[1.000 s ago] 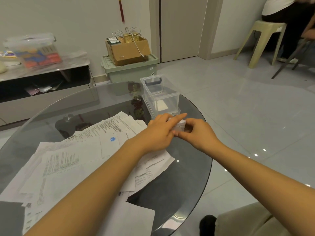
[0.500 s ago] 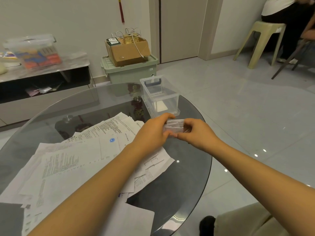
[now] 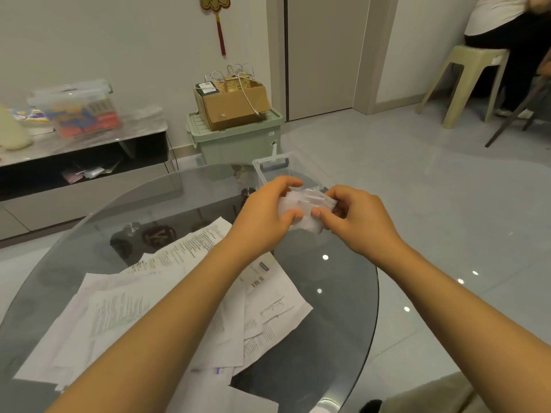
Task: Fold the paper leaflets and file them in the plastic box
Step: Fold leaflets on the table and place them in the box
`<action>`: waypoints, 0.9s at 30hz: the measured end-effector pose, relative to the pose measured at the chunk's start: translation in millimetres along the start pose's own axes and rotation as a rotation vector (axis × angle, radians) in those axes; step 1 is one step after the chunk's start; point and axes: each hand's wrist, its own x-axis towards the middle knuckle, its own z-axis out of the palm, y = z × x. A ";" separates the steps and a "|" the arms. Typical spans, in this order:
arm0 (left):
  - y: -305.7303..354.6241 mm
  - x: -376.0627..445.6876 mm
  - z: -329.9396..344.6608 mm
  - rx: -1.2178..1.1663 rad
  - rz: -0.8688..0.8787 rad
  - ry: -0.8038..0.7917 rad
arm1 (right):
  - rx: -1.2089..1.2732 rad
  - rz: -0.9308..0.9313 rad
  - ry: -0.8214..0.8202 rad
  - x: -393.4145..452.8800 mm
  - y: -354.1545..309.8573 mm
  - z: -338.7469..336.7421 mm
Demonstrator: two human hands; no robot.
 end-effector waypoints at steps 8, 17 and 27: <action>1.3 70.0 -35.2 0.142 0.045 0.029 | 0.038 0.004 0.199 53.1 -20.1 4.2; -29.7 133.4 -21.6 0.468 0.025 -0.329 | -0.431 0.216 0.064 91.7 -8.8 31.8; -33.6 140.5 10.1 0.410 -0.116 -0.564 | -0.460 0.437 -0.129 107.8 -2.6 29.8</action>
